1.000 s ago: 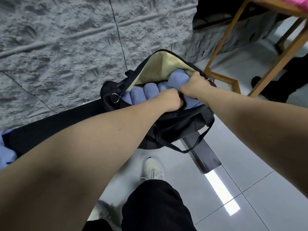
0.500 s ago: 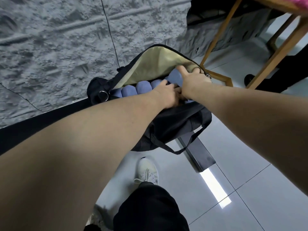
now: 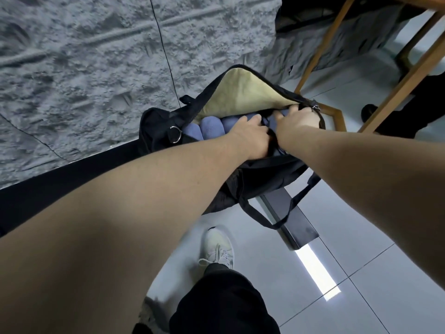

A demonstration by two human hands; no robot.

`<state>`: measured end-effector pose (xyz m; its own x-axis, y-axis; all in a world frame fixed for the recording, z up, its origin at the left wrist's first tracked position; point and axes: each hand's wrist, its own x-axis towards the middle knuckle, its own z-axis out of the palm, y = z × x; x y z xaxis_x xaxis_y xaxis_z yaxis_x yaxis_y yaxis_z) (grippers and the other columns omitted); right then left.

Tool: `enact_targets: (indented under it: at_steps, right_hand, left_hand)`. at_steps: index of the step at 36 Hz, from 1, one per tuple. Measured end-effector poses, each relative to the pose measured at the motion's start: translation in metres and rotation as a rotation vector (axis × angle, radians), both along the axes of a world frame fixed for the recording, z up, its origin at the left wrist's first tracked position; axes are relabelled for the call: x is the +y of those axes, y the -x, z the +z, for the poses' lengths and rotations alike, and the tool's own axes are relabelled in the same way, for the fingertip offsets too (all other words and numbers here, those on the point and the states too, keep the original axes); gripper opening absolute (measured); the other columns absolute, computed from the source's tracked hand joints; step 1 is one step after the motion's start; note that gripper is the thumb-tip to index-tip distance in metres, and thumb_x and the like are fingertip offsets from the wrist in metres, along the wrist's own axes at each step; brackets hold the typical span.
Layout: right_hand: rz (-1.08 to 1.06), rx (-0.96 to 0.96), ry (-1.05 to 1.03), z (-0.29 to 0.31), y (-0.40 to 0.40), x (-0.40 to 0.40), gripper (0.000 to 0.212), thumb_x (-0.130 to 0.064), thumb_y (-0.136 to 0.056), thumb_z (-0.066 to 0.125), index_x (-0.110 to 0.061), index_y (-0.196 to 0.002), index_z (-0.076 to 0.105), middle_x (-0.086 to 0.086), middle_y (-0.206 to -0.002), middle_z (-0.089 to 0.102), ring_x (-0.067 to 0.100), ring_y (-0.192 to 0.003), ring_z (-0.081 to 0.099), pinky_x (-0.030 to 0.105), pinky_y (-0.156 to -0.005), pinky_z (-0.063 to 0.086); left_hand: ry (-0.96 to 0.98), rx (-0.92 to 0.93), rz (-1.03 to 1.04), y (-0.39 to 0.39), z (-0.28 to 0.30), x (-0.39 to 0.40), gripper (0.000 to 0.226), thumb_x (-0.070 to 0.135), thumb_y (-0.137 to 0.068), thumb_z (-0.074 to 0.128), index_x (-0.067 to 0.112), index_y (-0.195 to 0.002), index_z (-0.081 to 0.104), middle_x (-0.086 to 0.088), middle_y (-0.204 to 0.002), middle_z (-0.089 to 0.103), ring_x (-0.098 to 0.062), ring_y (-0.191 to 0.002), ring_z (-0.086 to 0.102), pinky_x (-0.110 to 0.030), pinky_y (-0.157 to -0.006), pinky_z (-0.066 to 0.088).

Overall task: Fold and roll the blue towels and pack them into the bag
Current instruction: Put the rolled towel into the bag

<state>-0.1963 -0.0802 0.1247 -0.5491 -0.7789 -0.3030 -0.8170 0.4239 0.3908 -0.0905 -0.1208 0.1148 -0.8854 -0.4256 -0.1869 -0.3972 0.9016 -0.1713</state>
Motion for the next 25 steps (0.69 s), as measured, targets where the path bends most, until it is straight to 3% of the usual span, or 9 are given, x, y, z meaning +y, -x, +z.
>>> enact_targets:
  at_steps: [5, 8, 14, 18, 22, 25]
  right_hand:
    - [-0.035, 0.008, 0.166, 0.003, -0.004, -0.003, 0.058, -0.026, -0.1, 0.041, -0.021, -0.153, 0.018, 0.021, -0.154, 0.02, 0.044, -0.133, 0.03, 0.049, -0.103, 0.036]
    - [0.008, 0.012, 0.16, -0.002, -0.008, -0.006, 0.061, -0.028, -0.099, 0.042, -0.022, -0.153, 0.016, 0.017, -0.154, 0.021, 0.044, -0.134, 0.029, 0.049, -0.104, 0.034]
    - [-0.115, -0.205, 0.18, 0.001, 0.0, -0.013, 0.061, -0.029, -0.092, 0.055, -0.019, -0.147, 0.031, 0.02, -0.154, 0.024, 0.044, -0.139, 0.022, 0.051, -0.113, 0.023]
    - [-0.144, -0.25, 0.15, 0.001, 0.004, -0.018, 0.062, -0.026, -0.092, 0.055, -0.014, -0.148, 0.031, 0.023, -0.151, 0.03, 0.044, -0.137, 0.027, 0.048, -0.113, 0.027]
    - [-0.089, -0.187, 0.317, -0.006, -0.001, -0.02, 0.059, -0.025, -0.093, 0.057, -0.011, -0.145, 0.034, 0.022, -0.147, 0.037, 0.041, -0.133, 0.035, 0.044, -0.109, 0.032]
    - [-0.082, -0.242, 0.412, -0.009, -0.002, -0.022, 0.062, -0.027, -0.091, 0.058, -0.01, -0.146, 0.034, 0.022, -0.148, 0.037, 0.042, -0.134, 0.035, 0.044, -0.11, 0.032]
  left_hand:
    - [0.011, 0.038, -0.007, 0.001, -0.002, 0.001, 0.032, 0.031, -0.102, 0.036, 0.028, -0.125, 0.057, 0.007, -0.132, 0.051, -0.025, -0.126, 0.032, -0.036, -0.097, 0.03]
    - [0.009, 0.044, -0.004, 0.001, -0.004, 0.0, 0.033, 0.03, -0.103, 0.036, 0.024, -0.126, 0.058, 0.007, -0.132, 0.051, -0.026, -0.129, 0.031, -0.037, -0.1, 0.029]
    - [-0.009, 0.068, -0.054, -0.004, -0.018, -0.013, 0.032, 0.033, -0.102, 0.038, 0.027, -0.124, 0.06, 0.007, -0.128, 0.055, -0.025, -0.121, 0.036, -0.034, -0.09, 0.031]
    - [-0.019, 0.056, -0.077, -0.002, -0.019, -0.012, 0.033, 0.033, -0.101, 0.037, 0.033, -0.127, 0.057, 0.01, -0.126, 0.055, -0.025, -0.119, 0.036, -0.034, -0.091, 0.032]
    - [-0.13, 0.047, -0.136, -0.001, -0.018, -0.016, 0.022, 0.023, -0.098, 0.036, 0.019, -0.096, 0.057, 0.0, -0.107, 0.062, -0.024, -0.092, 0.038, -0.033, -0.091, 0.033]
    - [-0.187, 0.07, -0.083, -0.007, -0.016, -0.017, 0.022, 0.022, -0.095, 0.042, 0.014, -0.097, 0.062, -0.006, -0.102, 0.064, -0.025, -0.09, 0.047, -0.032, -0.084, 0.031]
